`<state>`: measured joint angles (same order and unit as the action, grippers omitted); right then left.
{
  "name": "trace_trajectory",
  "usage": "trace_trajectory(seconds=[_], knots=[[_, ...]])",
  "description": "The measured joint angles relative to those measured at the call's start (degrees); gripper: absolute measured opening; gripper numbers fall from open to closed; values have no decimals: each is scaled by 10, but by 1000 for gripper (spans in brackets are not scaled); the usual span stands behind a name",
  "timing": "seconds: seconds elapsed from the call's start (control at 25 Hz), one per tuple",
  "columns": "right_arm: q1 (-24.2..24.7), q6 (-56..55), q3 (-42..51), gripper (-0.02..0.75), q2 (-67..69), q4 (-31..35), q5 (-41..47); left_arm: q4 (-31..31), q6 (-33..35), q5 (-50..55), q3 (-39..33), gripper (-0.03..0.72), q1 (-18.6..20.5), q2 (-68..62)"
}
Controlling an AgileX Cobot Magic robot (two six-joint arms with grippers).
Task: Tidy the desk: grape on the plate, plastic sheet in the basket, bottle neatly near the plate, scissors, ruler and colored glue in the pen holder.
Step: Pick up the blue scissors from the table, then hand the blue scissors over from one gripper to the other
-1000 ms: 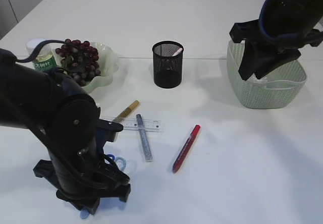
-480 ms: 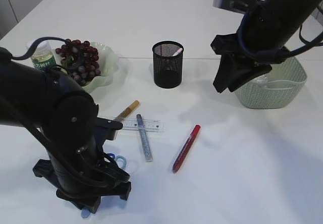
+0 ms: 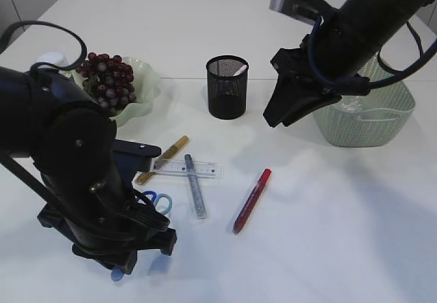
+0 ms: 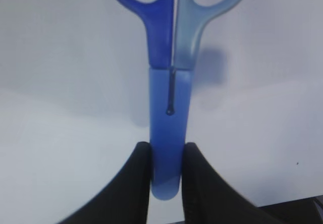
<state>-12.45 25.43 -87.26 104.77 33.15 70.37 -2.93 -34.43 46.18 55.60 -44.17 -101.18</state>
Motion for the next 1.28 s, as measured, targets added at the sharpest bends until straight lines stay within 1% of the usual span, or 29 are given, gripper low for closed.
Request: trace_trajectory(seconds=[0.16,0.24,0.4,0.48,0.56,0.68,0.88,1.0,1.28], knots=[[2,54,0,258,0,45,-1,1,0,1,0,123,0,22],[8,88,0,258,0,87,-2,1,0,3,0,123,0,34],[38,151,0,258,0,165,-3,2,0,6,0,123,0,58],[55,171,0,258,0,192,-6,2,0,6,0,123,0,69],[68,182,0,258,0,204,-7,2,-1,6,0,123,0,79],[74,192,8,258,1,210,-9,2,-2,-4,0,123,0,93],[74,228,63,258,1,220,-9,2,-3,-11,9,123,0,103],[74,264,93,258,1,247,-10,2,-3,-11,21,123,0,104],[74,327,100,258,0,307,-14,2,-4,-11,60,123,0,113]])
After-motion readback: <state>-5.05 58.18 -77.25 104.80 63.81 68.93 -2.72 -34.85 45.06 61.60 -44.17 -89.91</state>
